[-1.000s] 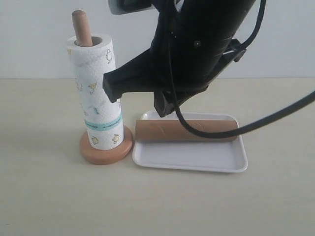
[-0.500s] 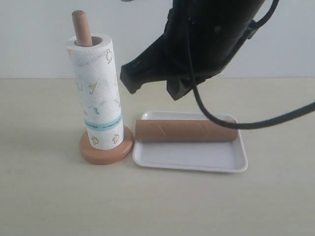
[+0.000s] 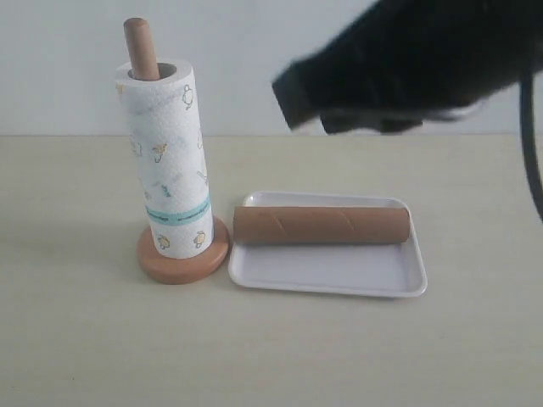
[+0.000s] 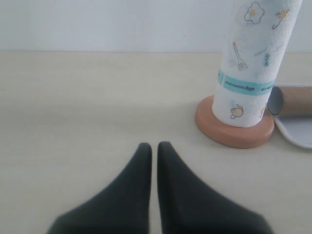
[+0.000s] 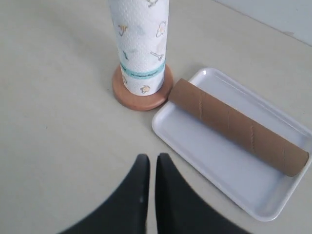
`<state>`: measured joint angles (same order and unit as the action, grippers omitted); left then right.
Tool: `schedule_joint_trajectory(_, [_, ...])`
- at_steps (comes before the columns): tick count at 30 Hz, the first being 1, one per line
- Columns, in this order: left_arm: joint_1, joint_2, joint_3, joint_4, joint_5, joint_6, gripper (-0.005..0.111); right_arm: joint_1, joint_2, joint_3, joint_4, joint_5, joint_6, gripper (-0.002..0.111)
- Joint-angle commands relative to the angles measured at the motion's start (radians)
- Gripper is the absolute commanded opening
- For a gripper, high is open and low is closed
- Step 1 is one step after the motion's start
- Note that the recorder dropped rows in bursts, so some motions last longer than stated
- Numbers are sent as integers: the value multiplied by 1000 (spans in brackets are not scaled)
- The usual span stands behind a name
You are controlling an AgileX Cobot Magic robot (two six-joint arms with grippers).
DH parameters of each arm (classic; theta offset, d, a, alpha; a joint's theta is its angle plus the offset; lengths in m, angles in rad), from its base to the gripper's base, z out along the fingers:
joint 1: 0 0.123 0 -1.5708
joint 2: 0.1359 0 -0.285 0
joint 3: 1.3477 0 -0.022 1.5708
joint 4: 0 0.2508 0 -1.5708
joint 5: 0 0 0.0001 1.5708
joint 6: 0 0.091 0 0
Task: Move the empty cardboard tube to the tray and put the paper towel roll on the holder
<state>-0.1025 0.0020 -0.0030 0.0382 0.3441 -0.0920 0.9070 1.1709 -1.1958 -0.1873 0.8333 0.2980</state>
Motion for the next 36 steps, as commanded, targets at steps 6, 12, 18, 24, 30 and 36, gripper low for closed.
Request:
schedule_joint_trajectory(6, [3,-2,3,5,-6,5,4,-2,-125,418,-156,-418,3,5])
schedule_joint_trajectory(12, [3,-2,3,5,-6,5,4,-2,-206,604,-208,-581,-1,5])
schedule_joint_trajectory(18, [3,-2,3,5,-6,5,4,-64,-335,767,-219,-769,-1,5])
schedule_joint_trajectory(24, [3,-2,3,5,-6,5,4,-255,-520,927,-214,-938,64,5])
schedule_joint_trajectory(30, [3,-2,3,5,-6,5,4,-429,-741,1054,-200,-960,207,5])
schedule_joint_trajectory(36, [3,-2,3,5,-6,5,4,-580,-928,1182,-200,-1018,222,5])
